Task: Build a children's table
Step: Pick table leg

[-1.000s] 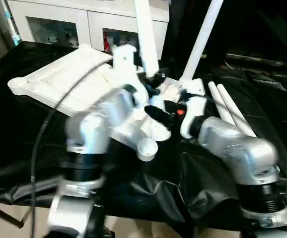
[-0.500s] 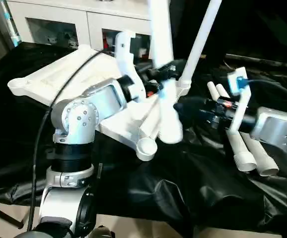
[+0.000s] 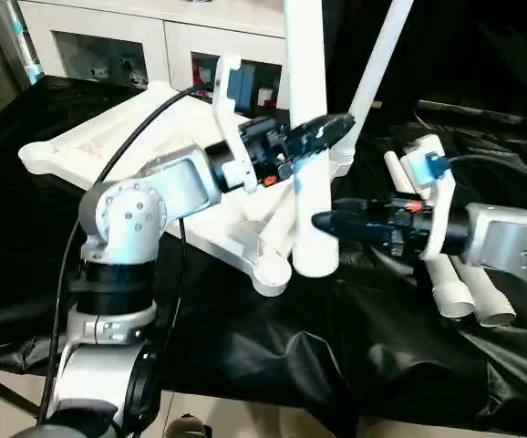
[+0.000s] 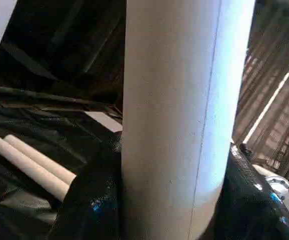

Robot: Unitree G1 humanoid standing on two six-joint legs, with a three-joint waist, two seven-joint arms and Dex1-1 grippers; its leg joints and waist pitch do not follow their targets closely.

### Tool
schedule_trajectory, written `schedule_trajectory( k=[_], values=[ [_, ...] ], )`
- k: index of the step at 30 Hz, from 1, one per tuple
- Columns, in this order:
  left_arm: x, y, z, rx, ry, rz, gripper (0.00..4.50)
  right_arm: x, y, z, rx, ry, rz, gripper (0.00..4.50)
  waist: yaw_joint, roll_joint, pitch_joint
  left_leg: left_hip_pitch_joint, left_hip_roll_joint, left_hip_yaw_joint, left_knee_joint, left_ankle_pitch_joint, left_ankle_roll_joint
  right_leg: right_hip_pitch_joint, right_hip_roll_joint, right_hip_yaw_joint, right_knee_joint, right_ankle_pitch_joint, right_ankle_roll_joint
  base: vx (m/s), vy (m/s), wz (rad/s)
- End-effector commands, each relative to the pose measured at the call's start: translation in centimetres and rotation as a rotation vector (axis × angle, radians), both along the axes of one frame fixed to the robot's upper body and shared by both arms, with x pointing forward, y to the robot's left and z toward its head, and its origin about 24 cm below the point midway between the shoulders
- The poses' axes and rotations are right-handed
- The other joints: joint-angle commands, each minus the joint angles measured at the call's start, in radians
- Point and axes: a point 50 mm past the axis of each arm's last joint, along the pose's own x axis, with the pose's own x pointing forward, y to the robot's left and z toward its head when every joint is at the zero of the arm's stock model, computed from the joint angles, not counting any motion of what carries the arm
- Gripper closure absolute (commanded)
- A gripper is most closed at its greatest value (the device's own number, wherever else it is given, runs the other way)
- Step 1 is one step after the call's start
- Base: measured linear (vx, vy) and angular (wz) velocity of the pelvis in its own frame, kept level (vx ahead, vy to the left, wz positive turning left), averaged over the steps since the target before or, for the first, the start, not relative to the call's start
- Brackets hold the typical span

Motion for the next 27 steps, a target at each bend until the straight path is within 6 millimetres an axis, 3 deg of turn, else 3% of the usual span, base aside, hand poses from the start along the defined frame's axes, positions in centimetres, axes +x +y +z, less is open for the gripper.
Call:
schedule_trajectory(
  k=[1, 7, 8, 15, 17, 19, 23, 26, 27],
  values=[
    [-0.9, -1.1, 0.8, -0.015, -0.047, -0.092, 2.62, 0.0, 0.0, 0.1, -0.013, -0.008, -0.014, 1.63, -0.004, 0.003, -0.071, 0.025, 0.054, -0.022, -0.069, -0.202, -0.037, 0.044, -0.089, 0.048, -0.09, -0.362, -0.091, 0.0, 0.0, 0.0],
    [-0.9, -1.2, 0.7, -0.018, -0.049, -0.111, 2.62, -0.4, 0.6, -0.3, 0.004, -0.006, 0.012, 2.17, -0.002, 0.008, -0.073, 0.025, 0.055, -0.023, -0.069, -0.213, -0.043, 0.046, -0.089, 0.048, -0.089, -0.357, -0.093, 0.0, 0.0, 0.0],
    [-0.9, -1.2, 0.6, -0.019, -0.05, -0.112, 2.62, -0.5, 0.7, -0.4, 0.006, -0.007, 0.013, 2.29, -0.002, 0.013, -0.076, 0.025, 0.055, -0.024, -0.069, -0.212, -0.046, 0.047, -0.091, 0.047, -0.087, -0.352, -0.096, 0.0, 0.0, 0.0],
    [-0.8, -1.4, 0.6, -0.02, -0.052, -0.104, 2.62, -0.6, 1.1, -0.6, 0.028, -0.012, -0.001, 2.53, -0.002, 0.014, -0.077, 0.027, 0.056, -0.024, -0.07, -0.222, -0.052, 0.046, -0.089, 0.048, -0.085, -0.32, -0.112, 0.0, 0.0, 0.0],
    [-0.7, -1.4, 0.6, -0.02, -0.058, -0.073, 2.62, -0.6, 1.2, -0.7, 0.026, -0.017, -0.013, 2.55, -0.002, 0.014, -0.076, 0.026, 0.056, -0.024, -0.07, -0.229, -0.053, 0.047, -0.09, 0.048, -0.088, -0.334, -0.11, 0.0, 0.0, 0.0],
    [0.0, -1.4, 0.2, 0.006, -0.015, 0.006, 2.06, -0.4, 1.2, -0.9, 0.014, -0.028, -0.037, 2.56, -0.002, 0.015, -0.075, 0.027, 0.057, -0.024, -0.071, -0.237, -0.058, 0.045, -0.089, 0.048, -0.088, -0.337, -0.108, 0.0, 0.0, 0.0],
    [0.8, -1.4, -0.5, 0.098, -0.013, 0.17, 1.64, -0.2, 1.3, -1.1, -0.023, -0.057, -0.08, 2.57, -0.003, 0.013, -0.076, 0.025, 0.057, -0.027, -0.072, -0.227, -0.06, 0.049, -0.089, 0.048, -0.088, -0.332, -0.088, 0.0, 0.0, 0.0],
    [1.3, -1.2, -1.2, 0.179, -0.018, 0.292, 1.56, 0.0, 1.6, -1.3, -0.058, -0.085, -0.11, 2.57, -0.004, 0.011, -0.077, 0.024, 0.057, -0.027, -0.072, -0.223, -0.058, 0.049, -0.089, 0.049, -0.088, -0.332, -0.075, 0.0, 0.0, 0.0],
    [1.3, -1.2, -1.3, 0.188, -0.015, 0.31, 1.89, 0.1, 1.7, -1.3, -0.068, -0.095, -0.123, 2.57, -0.003, 0.012, -0.077, 0.024, 0.056, -0.027, -0.071, -0.221, -0.058, 0.048, -0.09, 0.049, -0.089, -0.334, -0.073, 0.0, 0.0, 0.0]
  ],
)
